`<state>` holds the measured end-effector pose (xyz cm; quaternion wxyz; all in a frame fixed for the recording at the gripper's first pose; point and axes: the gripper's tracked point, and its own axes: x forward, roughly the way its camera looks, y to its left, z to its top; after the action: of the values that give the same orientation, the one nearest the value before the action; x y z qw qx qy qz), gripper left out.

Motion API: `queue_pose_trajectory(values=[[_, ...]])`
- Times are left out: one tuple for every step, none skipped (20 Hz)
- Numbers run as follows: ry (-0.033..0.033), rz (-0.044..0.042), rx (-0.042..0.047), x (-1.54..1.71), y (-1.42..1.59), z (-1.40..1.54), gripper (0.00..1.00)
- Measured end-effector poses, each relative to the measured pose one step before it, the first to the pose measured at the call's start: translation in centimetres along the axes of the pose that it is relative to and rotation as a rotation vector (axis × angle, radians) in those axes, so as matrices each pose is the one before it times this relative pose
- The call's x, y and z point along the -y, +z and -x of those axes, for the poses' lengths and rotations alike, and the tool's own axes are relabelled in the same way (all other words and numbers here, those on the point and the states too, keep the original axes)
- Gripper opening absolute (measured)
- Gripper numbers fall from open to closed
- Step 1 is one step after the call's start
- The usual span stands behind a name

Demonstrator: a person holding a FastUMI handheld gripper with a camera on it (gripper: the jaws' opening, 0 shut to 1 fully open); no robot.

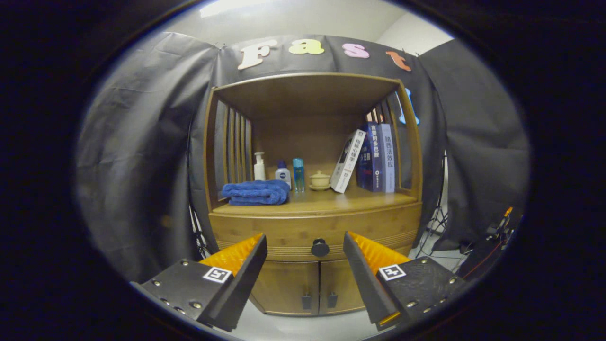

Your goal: Pull open the drawer, take out the items inside it, and place them on the countertop above the cabinet.

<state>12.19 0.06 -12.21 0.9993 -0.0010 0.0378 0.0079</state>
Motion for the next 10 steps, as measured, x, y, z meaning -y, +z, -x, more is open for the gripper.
queue_pose_trajectory(values=[[-0.00040, -0.00653, -0.01604, 0.386, -1.099, -0.796, 0.97], [0.00260, -0.01485, -0.00021, 0.205, -0.534, -1.029, 0.97], [-0.00748, -0.00779, -0.01062, 0.431, -0.789, -1.064, 0.97], [-0.00433, 0.00105, -0.01168, 0.380, -0.742, -1.026, 0.97], [-0.00274, 0.01035, -0.00647, 0.194, -0.607, -1.019, 0.97], [-0.00814, 0.02098, -0.01051, 0.351, -0.618, -0.955, 0.97], [-0.00786, 0.01510, -0.01356, 0.401, -0.886, -0.910, 0.97], [0.00433, 0.00904, -0.00428, 0.126, -0.430, -0.928, 0.97], [0.01134, 0.01001, -0.00528, -0.219, -0.516, -0.942, 0.98], [0.01318, 0.01257, -0.00621, -0.247, -0.537, -0.871, 0.97]])
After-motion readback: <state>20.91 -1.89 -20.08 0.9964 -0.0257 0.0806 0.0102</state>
